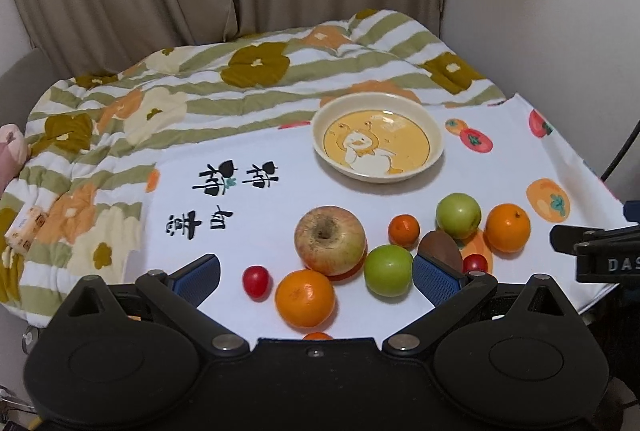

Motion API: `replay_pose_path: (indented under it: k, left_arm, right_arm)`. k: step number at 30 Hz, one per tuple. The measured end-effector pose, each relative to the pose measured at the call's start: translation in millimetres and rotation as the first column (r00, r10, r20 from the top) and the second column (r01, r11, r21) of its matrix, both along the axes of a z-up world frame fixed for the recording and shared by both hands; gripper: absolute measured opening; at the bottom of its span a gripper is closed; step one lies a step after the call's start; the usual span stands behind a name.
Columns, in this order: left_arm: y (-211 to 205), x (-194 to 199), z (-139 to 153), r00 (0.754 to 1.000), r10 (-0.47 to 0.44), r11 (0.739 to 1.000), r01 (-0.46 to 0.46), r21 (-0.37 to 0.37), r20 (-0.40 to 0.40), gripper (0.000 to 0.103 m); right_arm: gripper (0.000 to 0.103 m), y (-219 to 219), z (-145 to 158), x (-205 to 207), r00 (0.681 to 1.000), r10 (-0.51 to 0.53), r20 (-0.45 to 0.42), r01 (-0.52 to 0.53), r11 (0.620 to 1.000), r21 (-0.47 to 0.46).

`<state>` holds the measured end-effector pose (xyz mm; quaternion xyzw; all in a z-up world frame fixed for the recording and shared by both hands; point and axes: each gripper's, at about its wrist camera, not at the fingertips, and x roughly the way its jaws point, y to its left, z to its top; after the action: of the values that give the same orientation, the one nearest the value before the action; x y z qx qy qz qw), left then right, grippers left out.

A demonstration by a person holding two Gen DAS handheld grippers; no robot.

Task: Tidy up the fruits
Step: 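Grasp the large apple with the left tool while the right tool grasps the orange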

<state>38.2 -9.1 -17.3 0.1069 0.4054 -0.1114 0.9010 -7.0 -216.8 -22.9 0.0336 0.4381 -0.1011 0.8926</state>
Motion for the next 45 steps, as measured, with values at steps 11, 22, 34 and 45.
replay_pose_path:
  k: [11,22,34,45]
  left_arm:
    - [-29,36,-47,0.994,0.105,0.994,-0.105,0.041,-0.015,0.103]
    - [-48,82,-83,0.969,0.243,0.967,-0.239,0.094,-0.042,0.101]
    - [-53,102,-115,0.944,0.308,0.949,-0.297,0.106,-0.119,0.095]
    - [-54,110,-123,0.949,0.285,0.957,-0.273,0.094,-0.136,0.080]
  right_arm:
    - [0.103,-39,-50,38,0.997,0.068,-0.033,-0.065,0.996,0.066]
    - [0.103,-63,-91,78,0.978,0.190,-0.084,-0.178,0.974,0.139]
    - [0.101,-67,-117,100,0.946,0.293,-0.141,-0.269,0.949,0.166]
    - [0.086,-61,-124,106,0.930,0.331,-0.160,-0.300,0.935,0.187]
